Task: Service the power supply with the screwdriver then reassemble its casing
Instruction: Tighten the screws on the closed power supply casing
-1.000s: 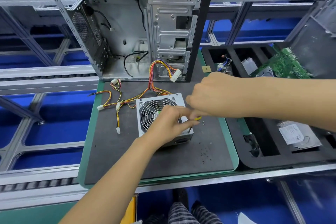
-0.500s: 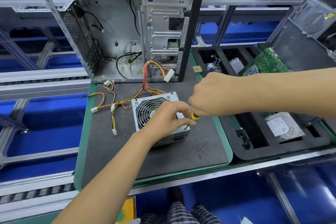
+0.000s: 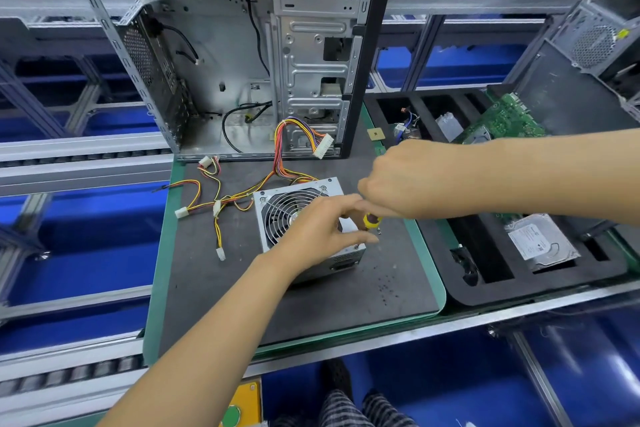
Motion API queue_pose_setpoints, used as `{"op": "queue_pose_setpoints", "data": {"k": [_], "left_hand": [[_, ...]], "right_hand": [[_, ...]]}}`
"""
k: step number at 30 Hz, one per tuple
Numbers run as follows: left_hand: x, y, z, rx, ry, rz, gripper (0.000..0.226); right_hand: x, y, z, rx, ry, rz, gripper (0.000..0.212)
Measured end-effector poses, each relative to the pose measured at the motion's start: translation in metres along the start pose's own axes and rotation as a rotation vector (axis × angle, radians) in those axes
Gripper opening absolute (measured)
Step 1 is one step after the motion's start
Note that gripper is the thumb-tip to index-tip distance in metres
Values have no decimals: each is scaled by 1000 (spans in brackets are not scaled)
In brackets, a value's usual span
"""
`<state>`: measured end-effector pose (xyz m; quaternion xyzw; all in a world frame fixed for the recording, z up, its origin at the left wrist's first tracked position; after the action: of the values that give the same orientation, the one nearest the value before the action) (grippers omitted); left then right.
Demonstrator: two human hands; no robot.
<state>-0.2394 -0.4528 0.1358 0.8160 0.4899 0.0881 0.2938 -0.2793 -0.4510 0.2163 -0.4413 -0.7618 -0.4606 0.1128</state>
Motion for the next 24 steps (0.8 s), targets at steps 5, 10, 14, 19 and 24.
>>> {"op": "queue_pose_setpoints", "data": {"k": [5,10,14,19,24], "left_hand": [[-3,0,-1,-140,-30,-17,16],[-4,-2,8,-8,3,64,10],[7,-8,39,5,54,115,22],[7,-16,46,-44,1,88,25],[7,-23,44,-63,-43,99,14]], "right_hand": [[15,-1,4,158,8,-42,20],[14,-24,28,476,232,85,29],[5,-13,27,345,281,55,31],[-11,-40,-2,-529,-13,377,37],[14,-95,15,-1839,-429,1052,37]]}}
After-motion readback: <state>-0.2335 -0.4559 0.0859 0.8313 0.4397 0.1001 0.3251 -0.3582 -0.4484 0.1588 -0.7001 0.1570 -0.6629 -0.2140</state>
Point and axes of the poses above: each hand's wrist, its own x-axis away from the middle knuckle, its own y-axis out of the back of the hand, z = x × y, the point moved 9 cm from there along -x, towards the middle knuckle, and after that the axes turned 10 degrees about z, right-handed, at the moved point
